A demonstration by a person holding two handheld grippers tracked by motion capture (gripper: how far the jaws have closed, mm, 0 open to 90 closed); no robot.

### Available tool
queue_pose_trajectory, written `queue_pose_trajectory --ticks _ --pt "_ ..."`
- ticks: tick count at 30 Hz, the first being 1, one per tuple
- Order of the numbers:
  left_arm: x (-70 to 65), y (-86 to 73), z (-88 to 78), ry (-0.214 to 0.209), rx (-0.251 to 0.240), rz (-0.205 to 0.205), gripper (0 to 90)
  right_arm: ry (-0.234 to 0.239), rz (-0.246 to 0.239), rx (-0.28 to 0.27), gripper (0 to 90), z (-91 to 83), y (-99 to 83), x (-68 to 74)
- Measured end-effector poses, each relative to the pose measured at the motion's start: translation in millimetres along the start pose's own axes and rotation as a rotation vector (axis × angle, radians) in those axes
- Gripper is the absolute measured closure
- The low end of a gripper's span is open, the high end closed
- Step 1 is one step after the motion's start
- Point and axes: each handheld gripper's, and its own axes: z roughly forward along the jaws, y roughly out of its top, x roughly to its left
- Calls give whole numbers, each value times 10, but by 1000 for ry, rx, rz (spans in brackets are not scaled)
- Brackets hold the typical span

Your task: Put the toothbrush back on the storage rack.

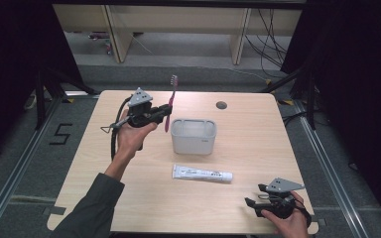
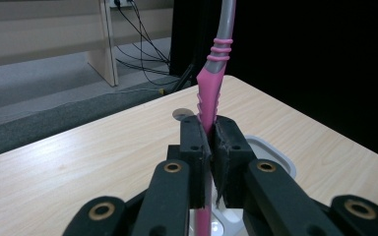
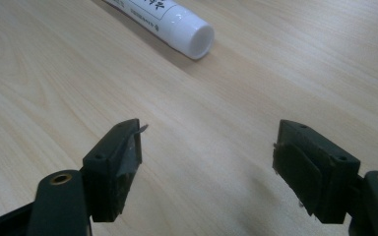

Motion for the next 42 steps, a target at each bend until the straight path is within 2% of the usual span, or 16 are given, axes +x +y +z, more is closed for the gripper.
queue_pose_trajectory --ticks 3,5,13,14,17,22,23,31,39,42 --pt "-15 11 103 -4 -3 2 834 1 1 -2 272 2 1 1" --pt "0 1 159 -3 -5 -13 834 6 4 -4 272 6 -1 4" --pt "4 -34 292 -8 2 -28 834 9 -1 1 271 10 0 6" --pt "7 -38 310 -2 4 -28 834 5 -18 -3 271 12 3 -8" --pt "37 -69 387 8 8 -35 833 12 -11 2 271 10 2 -1" --pt "69 -116 434 18 10 -41 833 5 -19 -4 272 10 4 -6" --pt "88 -141 460 19 5 -50 833 12 4 6 271 4 3 19" --pt "77 -215 571 31 13 -57 833 7 -26 2 271 8 9 1" --pt "82 -318 617 48 25 -59 833 17 -16 -3 271 11 3 14" --pt "97 -369 634 53 33 -60 832 12 -37 3 271 12 10 4"
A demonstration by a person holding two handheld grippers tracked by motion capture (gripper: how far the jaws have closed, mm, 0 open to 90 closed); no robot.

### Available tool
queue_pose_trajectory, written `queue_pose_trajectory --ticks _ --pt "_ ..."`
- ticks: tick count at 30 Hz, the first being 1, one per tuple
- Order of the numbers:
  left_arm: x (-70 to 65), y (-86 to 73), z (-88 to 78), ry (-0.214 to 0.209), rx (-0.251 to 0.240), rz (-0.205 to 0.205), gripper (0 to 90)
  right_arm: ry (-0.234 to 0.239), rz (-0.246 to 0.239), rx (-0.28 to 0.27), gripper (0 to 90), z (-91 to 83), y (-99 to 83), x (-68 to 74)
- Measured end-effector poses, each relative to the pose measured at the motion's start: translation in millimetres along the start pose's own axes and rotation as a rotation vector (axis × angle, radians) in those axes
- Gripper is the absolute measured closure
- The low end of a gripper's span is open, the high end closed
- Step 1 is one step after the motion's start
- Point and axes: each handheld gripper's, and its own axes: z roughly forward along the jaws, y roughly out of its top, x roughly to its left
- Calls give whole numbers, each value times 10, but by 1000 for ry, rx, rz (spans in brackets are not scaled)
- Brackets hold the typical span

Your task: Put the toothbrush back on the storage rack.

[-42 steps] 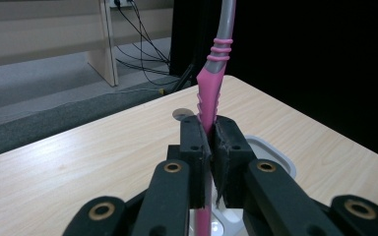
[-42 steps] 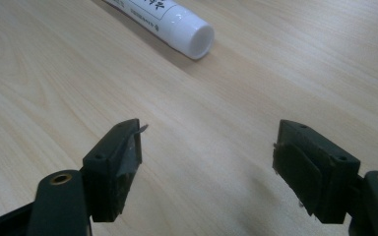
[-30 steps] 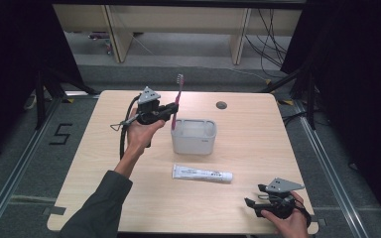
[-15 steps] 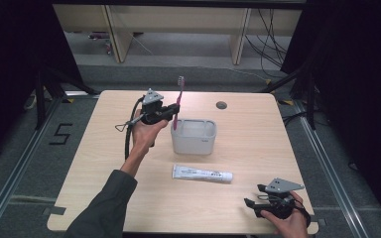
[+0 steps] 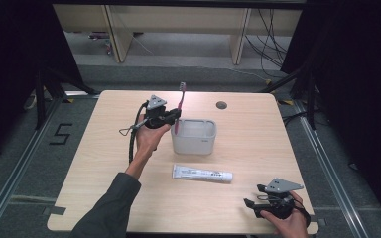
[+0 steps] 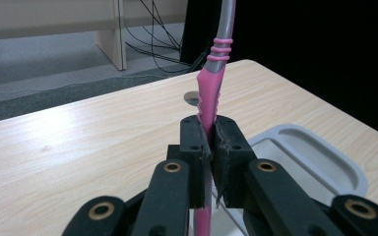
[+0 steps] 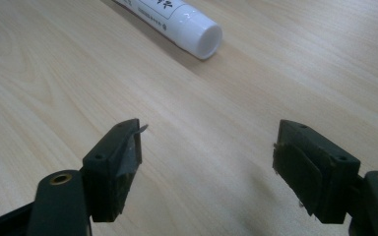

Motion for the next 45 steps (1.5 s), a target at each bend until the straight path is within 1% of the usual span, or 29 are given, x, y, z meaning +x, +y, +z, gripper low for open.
queue_pose_trajectory --ticks 2,4,5,6,9,10,11,12,13,15,16,19,20,21,22,25,26,29,33,34,36,39,40,41,42,43,44,45 --pt "6 -27 8 1 -1 -6 832 -4 1 -5 271 2 -5 -1" --pt "6 -40 11 2 3 -3 832 -3 0 -2 271 2 -3 -3" --pt "11 -67 25 7 13 8 832 -3 1 -1 271 3 1 -1" --pt "12 -81 34 11 13 -1 832 -2 1 -1 271 4 0 -1" --pt "14 -104 46 20 14 -9 832 -3 -3 -3 271 10 -5 -1" --pt "5 -118 56 28 25 6 832 5 14 1 271 8 -2 14" --pt "5 -118 56 28 25 6 832 5 14 1 271 8 -2 14" --pt "-1 -121 62 32 25 11 832 1 3 0 271 -2 -1 8" --pt "-3 -123 64 34 25 11 832 6 22 4 271 -1 -4 21" --pt "-8 -125 65 34 29 14 831 7 22 6 271 2 -4 20" --pt "-22 -129 76 35 42 25 831 7 -11 -8 271 11 3 -2" --pt "-34 -140 87 48 50 23 830 2 -6 -4 271 4 2 4" --pt "-51 -147 95 47 56 31 830 1 -10 -5 272 3 0 4" --pt "-51 -147 95 47 56 31 830 1 -10 -5 272 3 0 4" --pt "-69 -137 89 56 59 51 830 1 -10 -4 271 2 1 4" --pt "-79 -132 87 59 57 52 829 1 -3 0 271 -2 -2 6" --pt "-80 -141 95 64 67 50 829 3 -9 -4 271 4 1 3" --pt "-68 -157 106 69 78 50 828 3 -9 -1 271 6 0 6" --pt "-76 -169 103 74 76 48 822 5 -6 -4 271 7 1 4" --pt "-73 -174 101 87 67 53 819 10 20 6 271 5 -2 20" --pt "-77 -180 99 81 67 47 814 6 -4 0 271 6 -1 6" --pt "-87 -177 98 82 67 48 764 5 -7 -4 271 11 1 2" --pt "-89 -175 96 82 63 46 764 9 22 6 271 5 -2 22" --pt "-91 -173 93 82 62 52 762 7 7 5 271 5 -2 10" --pt "-93 -171 90 83 62 58 746 6 11 5 271 4 -2 13" --pt "-95 -169 81 89 60 59 721 9 28 11 271 3 -2 23" --pt "-95 -162 69 94 58 63 674 7 14 1 271 9 -1 13" --pt "-99 -156 52 102 51 64 640 7 18 4 271 7 -3 17"
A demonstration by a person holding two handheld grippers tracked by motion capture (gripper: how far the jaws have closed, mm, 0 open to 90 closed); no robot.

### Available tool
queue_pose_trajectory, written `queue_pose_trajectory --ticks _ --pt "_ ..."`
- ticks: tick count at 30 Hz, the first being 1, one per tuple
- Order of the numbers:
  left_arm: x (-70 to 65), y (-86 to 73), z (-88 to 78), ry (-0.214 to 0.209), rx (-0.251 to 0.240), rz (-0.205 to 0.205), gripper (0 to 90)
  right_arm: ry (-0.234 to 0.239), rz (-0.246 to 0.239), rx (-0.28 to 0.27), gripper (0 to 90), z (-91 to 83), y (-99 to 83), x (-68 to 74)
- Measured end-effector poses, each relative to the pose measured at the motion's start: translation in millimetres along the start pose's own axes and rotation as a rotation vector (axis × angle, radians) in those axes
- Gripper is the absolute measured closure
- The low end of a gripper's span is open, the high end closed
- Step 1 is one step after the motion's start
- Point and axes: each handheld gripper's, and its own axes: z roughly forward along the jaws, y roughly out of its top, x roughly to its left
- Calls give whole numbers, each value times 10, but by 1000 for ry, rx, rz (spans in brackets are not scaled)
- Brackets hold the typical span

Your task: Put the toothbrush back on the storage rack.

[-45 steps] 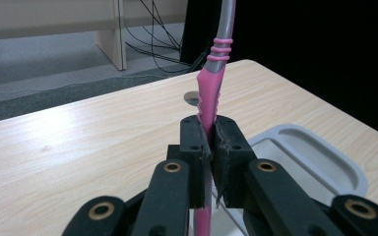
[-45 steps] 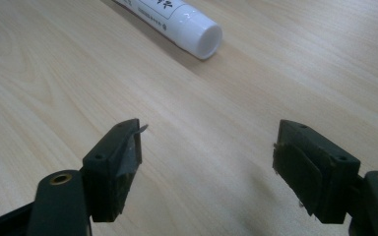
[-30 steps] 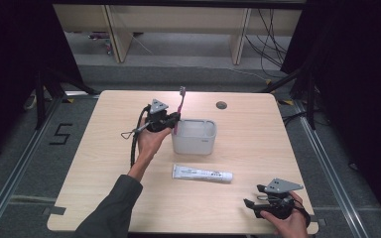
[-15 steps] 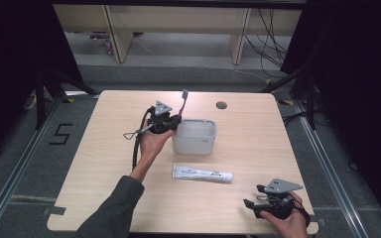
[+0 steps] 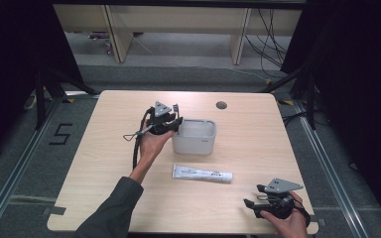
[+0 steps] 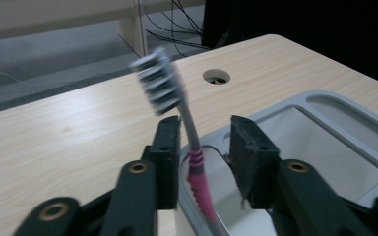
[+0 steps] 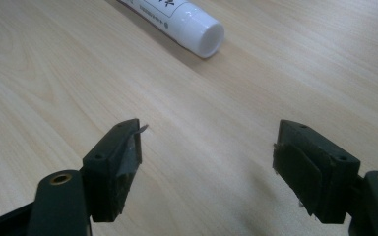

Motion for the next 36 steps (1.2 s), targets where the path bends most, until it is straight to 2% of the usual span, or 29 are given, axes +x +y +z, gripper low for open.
queue_pose_trajectory --ticks 6,7,10,12,17,18,22,23,26,28,29,36 --pt "9 57 -106 21 -26 -10 516 -2 -4 -2 271 1 0 -2" --pt "23 81 -154 29 -36 -14 503 -6 -19 -5 271 0 0 -15" --pt "40 100 -197 29 -35 -18 452 -9 -18 -3 271 -3 4 -22" --pt "67 111 -253 18 -17 -37 427 -2 -21 -6 271 0 0 -24" --pt "93 98 -342 4 0 -45 399 -7 -17 -8 271 -6 1 -26" --pt "93 98 -342 4 0 -45 397 -3 3 -3 271 -7 -2 -11" --pt "108 91 -413 -7 6 -46 386 -11 -16 -8 271 -10 2 -25" --pt "112 90 -427 -10 8 -45 383 -7 6 -4 271 -10 -2 -9" --pt "111 92 -480 -17 11 -50 374 -11 2 -5 271 -12 -3 -14" --pt "103 97 -509 -23 13 -47 371 -14 -10 -4 272 -13 2 -24" --pt "96 99 -521 -24 16 -44 366 -7 10 -3 271 -10 -2 -8" --pt "60 88 -569 -38 21 -29 361 -12 -2 -7 271 -10 -6 -16"
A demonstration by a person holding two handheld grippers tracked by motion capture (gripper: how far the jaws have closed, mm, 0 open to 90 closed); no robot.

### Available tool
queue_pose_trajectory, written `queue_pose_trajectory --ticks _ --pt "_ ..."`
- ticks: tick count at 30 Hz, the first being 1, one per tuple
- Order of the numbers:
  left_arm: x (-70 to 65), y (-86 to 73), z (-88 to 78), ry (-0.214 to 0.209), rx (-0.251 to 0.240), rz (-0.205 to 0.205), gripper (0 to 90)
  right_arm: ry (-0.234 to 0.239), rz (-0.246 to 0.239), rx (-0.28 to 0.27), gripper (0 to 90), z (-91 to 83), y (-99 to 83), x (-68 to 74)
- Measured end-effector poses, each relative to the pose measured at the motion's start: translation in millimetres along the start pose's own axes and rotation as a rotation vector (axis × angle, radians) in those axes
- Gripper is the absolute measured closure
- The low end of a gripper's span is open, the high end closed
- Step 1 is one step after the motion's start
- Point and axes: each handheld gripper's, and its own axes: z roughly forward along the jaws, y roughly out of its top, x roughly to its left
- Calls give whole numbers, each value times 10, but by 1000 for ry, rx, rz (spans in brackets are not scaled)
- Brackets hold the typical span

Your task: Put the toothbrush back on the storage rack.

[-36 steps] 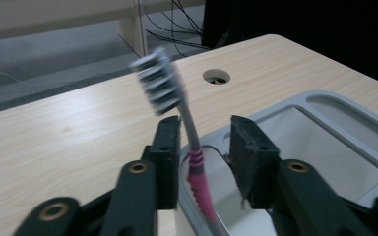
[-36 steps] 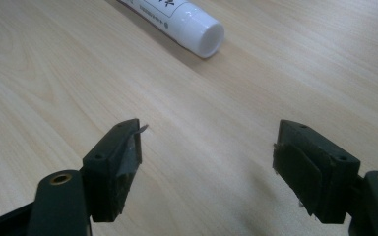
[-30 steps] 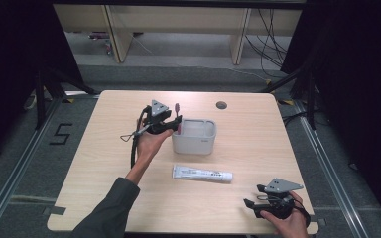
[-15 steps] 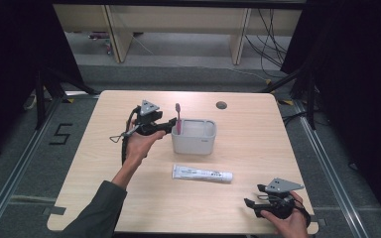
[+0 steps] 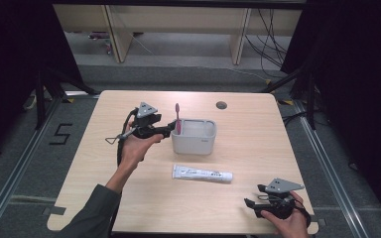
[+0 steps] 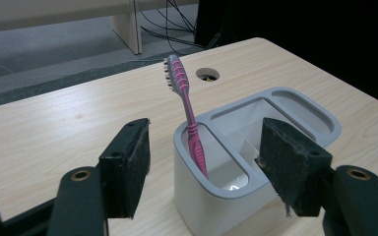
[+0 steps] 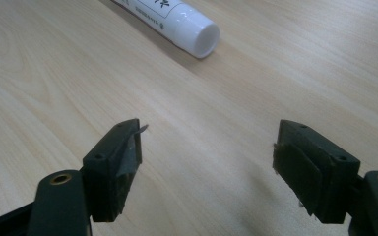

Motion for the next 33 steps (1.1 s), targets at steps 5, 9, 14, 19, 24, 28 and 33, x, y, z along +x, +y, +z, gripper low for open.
queue_pose_trajectory --ticks 5,9,14,19,24,28,33 --pt "36 -75 -34 -2 8 -1 352 1 1 -1 272 -2 1 2" --pt "89 -140 -77 0 11 -15 347 4 9 4 272 -1 3 6" --pt "157 -218 -116 3 18 -26 320 4 10 8 271 1 4 5" --pt "201 -325 -168 -6 42 -24 329 2 6 4 272 4 2 -1" --pt "242 -408 -222 -9 41 -37 303 3 11 6 272 6 3 2" --pt "257 -445 -257 -4 45 -40 294 -1 14 3 272 5 1 0" --pt "278 -558 -303 -8 51 -39 291 -1 14 -2 272 5 -1 -4"
